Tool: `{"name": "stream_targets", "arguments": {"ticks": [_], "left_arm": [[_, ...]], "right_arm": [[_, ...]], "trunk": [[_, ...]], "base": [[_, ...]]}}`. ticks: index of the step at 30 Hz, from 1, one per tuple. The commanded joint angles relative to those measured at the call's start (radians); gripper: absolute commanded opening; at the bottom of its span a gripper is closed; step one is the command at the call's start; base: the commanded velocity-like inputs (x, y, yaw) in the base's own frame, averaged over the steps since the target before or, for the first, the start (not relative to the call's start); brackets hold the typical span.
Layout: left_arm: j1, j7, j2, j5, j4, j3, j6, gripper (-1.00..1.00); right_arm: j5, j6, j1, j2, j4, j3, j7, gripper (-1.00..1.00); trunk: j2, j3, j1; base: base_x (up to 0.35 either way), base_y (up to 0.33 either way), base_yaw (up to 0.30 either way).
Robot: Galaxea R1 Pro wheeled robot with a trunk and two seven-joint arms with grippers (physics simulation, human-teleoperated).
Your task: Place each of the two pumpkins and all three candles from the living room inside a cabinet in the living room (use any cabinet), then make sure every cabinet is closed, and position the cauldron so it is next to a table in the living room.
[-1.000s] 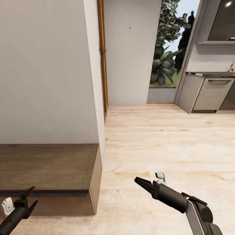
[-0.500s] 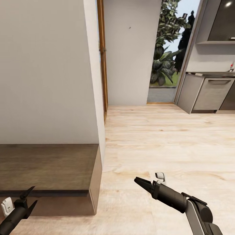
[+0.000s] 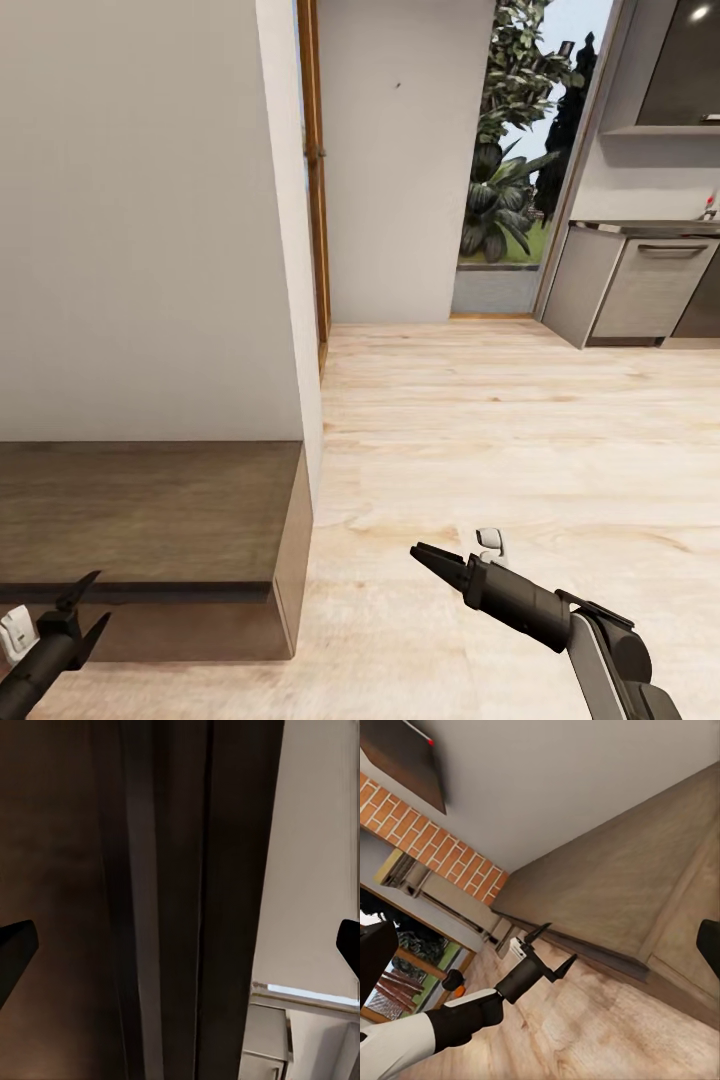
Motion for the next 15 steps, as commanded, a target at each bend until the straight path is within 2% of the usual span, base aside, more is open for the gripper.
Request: {"name": "stream_targets", "arguments": {"ticks": [1, 3, 7, 15], "left_arm": [[-0.001, -0.001, 0.000, 0.006, 0.000, 0.003, 0.008, 1.00], [-0.001, -0.001, 0.000, 0.006, 0.001, 0.004, 0.008, 1.00], [-0.001, -0.001, 0.001, 0.006, 0.001, 0.006, 0.008, 1.00], [-0.001, -0.002, 0.001, 0.006, 0.001, 0.006, 0.008, 1.00]], "right_arm": [[-0.003, 0.005, 0.000, 0.000, 0.000, -0.001, 0.001, 1.00], [-0.003, 0.005, 0.000, 0.000, 0.000, -0.001, 0.001, 1.00], [-0.003, 0.005, -0.001, 0.000, 0.000, -0.001, 0.001, 1.00], [-0.003, 0.005, -0.001, 0.000, 0.000, -0.001, 0.000, 1.00]], "trunk": [[0.000, -0.001, 0.000], [0.000, -0.001, 0.000], [-0.001, -0.016, 0.002], [-0.001, -0.016, 0.002]], "base": [[0.000, 0.000, 0.000], [0.000, 0.000, 0.000], [0.000, 0.000, 0.000], [0.000, 0.000, 0.000]]}}
